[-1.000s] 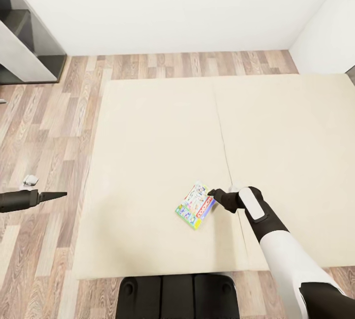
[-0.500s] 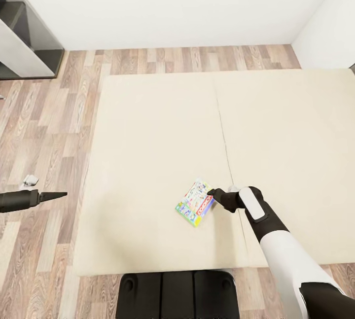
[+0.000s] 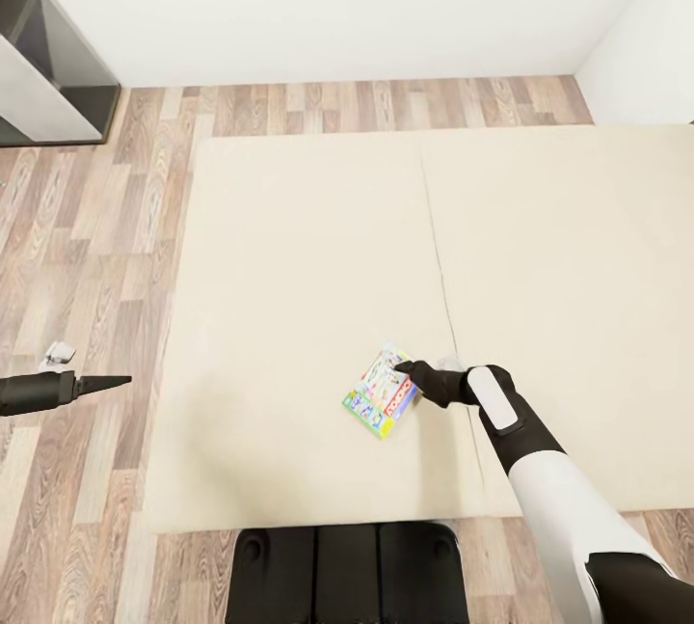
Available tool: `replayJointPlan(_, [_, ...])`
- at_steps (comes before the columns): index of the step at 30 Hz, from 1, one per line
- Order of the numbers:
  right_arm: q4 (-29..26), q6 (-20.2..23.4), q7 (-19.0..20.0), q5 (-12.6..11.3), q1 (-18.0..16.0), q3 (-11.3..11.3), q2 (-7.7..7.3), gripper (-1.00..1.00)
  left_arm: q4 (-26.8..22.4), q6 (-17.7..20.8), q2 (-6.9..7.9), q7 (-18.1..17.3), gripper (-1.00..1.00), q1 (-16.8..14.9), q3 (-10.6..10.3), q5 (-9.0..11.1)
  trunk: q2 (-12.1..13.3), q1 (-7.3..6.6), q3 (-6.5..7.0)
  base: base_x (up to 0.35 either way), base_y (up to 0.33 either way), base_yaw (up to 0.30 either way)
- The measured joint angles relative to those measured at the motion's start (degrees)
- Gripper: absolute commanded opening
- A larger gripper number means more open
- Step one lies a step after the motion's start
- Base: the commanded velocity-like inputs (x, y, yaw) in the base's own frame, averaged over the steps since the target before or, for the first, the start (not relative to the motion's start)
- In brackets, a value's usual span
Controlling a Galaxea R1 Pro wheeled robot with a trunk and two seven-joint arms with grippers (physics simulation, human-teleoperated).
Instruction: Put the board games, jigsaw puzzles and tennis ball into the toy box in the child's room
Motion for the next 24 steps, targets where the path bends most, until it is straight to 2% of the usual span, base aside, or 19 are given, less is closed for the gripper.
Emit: replayJointPlan(24, [0.1,-0.1,0.7,0.2,0.0,0.0,-0.02,1.0,0.0,0.0,-0.04,0.0,1.0,0.0,-0.1,0.0,0.0,0.0,-2.28,0.0,0.0,0.0])
